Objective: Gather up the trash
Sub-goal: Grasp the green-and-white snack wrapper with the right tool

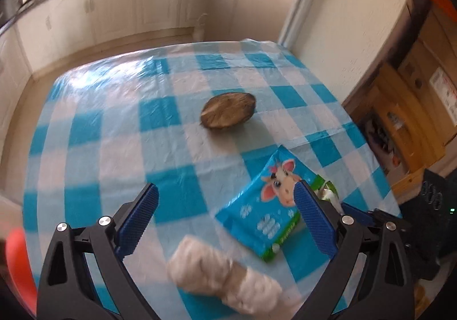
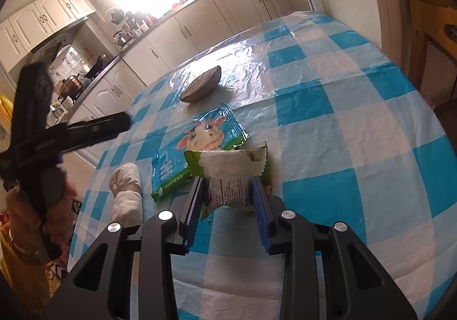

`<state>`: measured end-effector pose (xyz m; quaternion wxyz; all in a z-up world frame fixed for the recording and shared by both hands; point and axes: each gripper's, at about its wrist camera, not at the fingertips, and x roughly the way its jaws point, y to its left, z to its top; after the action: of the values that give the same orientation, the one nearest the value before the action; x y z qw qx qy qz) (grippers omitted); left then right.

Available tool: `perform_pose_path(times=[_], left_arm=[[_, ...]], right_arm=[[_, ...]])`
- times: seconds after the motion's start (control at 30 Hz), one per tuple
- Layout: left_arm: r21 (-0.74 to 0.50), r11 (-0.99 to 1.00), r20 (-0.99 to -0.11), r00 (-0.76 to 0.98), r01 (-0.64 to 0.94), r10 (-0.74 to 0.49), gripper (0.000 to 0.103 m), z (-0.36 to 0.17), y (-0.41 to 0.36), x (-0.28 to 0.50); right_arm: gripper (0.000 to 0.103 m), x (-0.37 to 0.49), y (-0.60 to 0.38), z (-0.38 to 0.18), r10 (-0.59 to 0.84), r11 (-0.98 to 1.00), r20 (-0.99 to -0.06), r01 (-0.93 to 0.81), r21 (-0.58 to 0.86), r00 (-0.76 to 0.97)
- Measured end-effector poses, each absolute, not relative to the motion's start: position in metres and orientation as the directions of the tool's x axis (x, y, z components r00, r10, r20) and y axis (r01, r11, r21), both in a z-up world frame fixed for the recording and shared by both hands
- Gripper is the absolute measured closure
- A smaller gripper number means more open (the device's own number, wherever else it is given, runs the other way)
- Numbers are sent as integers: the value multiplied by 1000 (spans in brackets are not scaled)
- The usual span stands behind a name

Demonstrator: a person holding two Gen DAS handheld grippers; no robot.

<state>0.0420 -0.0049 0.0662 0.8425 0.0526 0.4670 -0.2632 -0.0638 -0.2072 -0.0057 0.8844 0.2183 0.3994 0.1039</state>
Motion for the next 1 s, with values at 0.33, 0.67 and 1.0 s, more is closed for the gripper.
perform_pose_path(times=[0.33,0.67,1.0], left_arm=[[-15,835,-849,434,550,-301,7,38,-50,109],[23,803,-865,414,596,-283,7,23,-74,139],[12,809,-884,385,588,-266,41,17,-81,143]], right_arm=[[69,-67,-214,-4,369,870,-634,-12,493,679],[86,-68,-216,-5,378,863,-627,-13,506,681],[44,-67,-213,-4,359,874,-640,-5,485,680]])
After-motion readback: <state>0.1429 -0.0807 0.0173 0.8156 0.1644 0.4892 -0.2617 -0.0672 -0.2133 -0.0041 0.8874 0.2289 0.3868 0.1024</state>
